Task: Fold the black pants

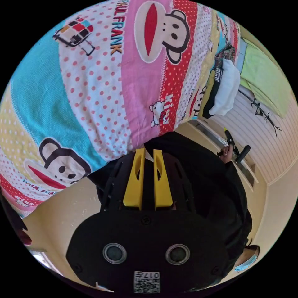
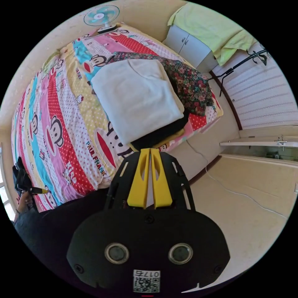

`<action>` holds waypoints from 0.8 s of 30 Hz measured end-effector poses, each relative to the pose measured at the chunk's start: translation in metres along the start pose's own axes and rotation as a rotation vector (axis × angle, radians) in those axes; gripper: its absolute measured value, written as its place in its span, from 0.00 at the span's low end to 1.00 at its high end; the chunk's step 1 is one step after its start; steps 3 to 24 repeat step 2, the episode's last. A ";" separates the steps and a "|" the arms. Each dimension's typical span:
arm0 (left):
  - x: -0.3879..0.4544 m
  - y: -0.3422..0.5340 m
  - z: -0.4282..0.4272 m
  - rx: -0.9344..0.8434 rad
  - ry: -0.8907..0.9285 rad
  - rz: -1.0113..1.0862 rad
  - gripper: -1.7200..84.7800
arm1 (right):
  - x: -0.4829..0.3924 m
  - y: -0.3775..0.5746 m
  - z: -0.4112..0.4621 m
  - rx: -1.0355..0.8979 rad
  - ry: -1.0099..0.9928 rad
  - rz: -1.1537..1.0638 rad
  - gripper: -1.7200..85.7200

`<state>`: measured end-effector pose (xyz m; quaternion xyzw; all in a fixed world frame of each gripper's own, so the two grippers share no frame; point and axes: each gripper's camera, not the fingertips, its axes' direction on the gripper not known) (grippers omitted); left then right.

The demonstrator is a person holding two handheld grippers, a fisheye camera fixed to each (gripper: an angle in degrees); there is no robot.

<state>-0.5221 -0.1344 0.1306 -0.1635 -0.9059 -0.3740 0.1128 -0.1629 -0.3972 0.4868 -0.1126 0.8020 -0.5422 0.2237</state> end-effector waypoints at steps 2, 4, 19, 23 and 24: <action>0.029 -0.011 0.027 -0.042 -0.031 0.002 0.10 | 0.033 -0.027 -0.006 0.059 -0.034 -0.065 0.03; 0.029 -0.011 0.027 -0.042 -0.031 0.002 0.10 | 0.033 -0.027 -0.006 0.059 -0.034 -0.065 0.03; 0.029 -0.011 0.027 -0.042 -0.031 0.002 0.10 | 0.033 -0.027 -0.006 0.059 -0.034 -0.065 0.03; 0.029 -0.011 0.027 -0.042 -0.031 0.002 0.10 | 0.033 -0.027 -0.006 0.059 -0.034 -0.065 0.03; 0.029 -0.011 0.027 -0.042 -0.031 0.002 0.10 | 0.033 -0.027 -0.006 0.059 -0.034 -0.065 0.03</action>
